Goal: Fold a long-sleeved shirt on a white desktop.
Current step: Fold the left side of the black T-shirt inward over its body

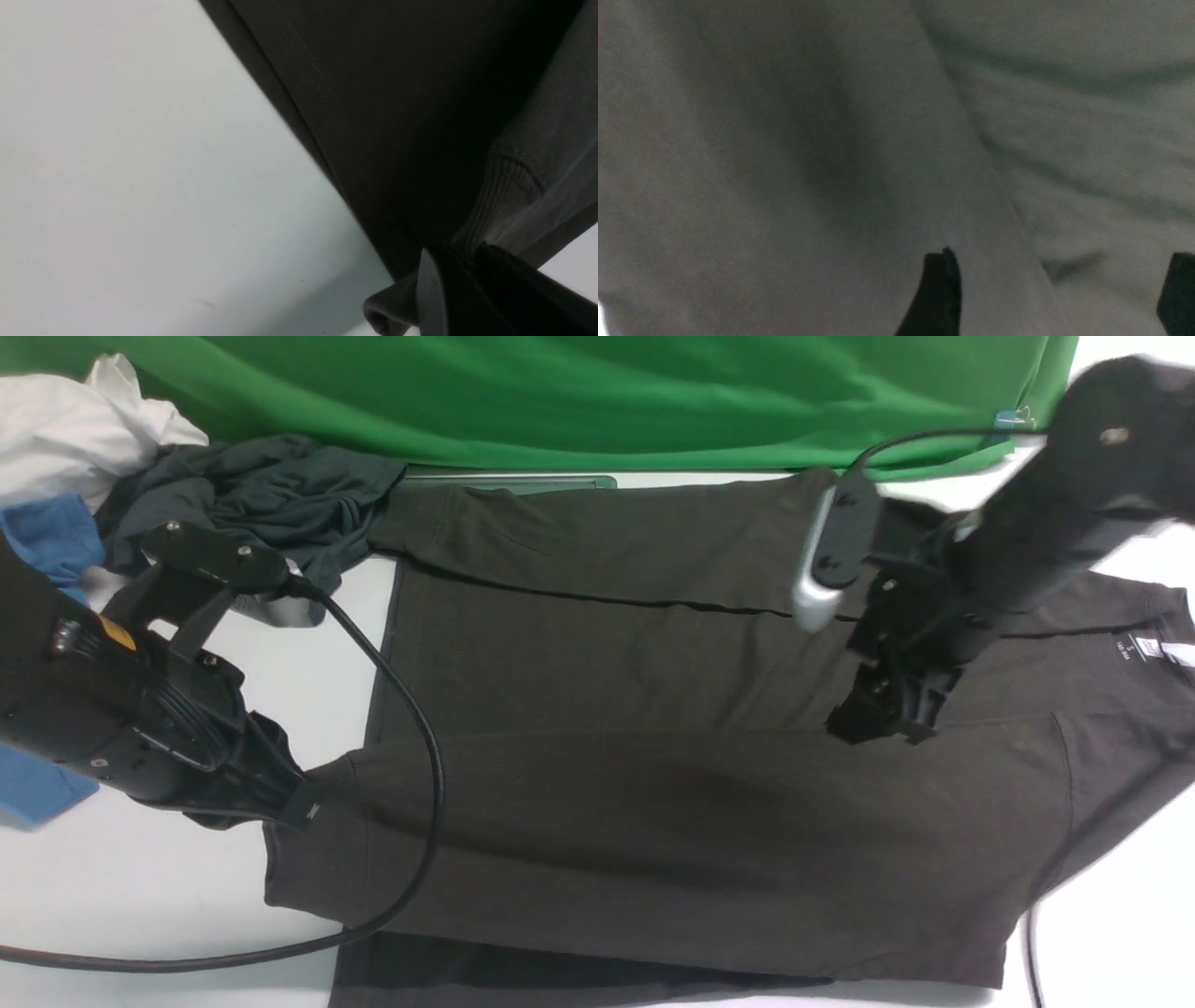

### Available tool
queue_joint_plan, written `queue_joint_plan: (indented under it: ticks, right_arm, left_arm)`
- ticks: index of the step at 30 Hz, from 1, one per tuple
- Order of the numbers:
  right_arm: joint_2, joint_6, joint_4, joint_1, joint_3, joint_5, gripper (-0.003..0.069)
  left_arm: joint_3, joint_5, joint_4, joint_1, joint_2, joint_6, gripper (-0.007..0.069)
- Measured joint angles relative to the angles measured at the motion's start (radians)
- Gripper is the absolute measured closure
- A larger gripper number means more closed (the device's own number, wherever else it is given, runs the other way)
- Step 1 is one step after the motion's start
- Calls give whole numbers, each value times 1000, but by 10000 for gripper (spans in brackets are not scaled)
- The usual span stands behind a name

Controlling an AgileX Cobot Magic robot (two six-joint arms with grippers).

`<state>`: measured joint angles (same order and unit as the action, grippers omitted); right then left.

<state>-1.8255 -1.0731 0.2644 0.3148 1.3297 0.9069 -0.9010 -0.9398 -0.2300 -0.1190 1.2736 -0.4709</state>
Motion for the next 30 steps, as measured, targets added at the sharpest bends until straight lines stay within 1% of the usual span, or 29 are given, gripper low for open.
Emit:
queue_joint_plan:
  ticks: [3, 10, 11, 13, 15, 21, 22, 23, 24, 26, 30]
  right_arm:
    - [-65, -27, 2, 0, 28, 12, 88]
    - [-133, -75, 18, 0, 31, 18, 86]
    - [-140, -79, 22, 0, 31, 18, 91]
    - [-145, -86, 29, 0, 31, 18, 123]
    - [-148, -91, 39, 0, 31, 18, 180]
    - [-149, -97, 46, 0, 31, 18, 500]
    - [-149, -97, 46, 0, 31, 18, 538]
    - [-149, -97, 46, 0, 31, 18, 555]
    - [-149, -97, 46, 0, 31, 18, 610]
    - [-149, -98, 46, 0, 31, 21, 631]
    - [-146, -89, 37, 0, 31, 26, 642]
  left_arm:
    - [0, 0, 0, 0, 0, 0, 587]
    - [0, 4, 0, 0, 0, 0, 587]
    - [0, 7, -1, 0, 0, 0, 587]
    - [0, 8, -1, 0, 0, 0, 587]
    - [0, 9, -1, 0, 0, 0, 587]
    - [0, 12, -1, 0, 0, 0, 587]
    - [0, 12, -1, 0, 0, -1, 587]
    - [0, 12, -1, 0, 0, -1, 587]
    - [0, 12, -1, 0, 0, -2, 587]
    - [0, 13, -1, 0, 0, -2, 587]
    - [0, 13, -1, 0, 0, -1, 587]
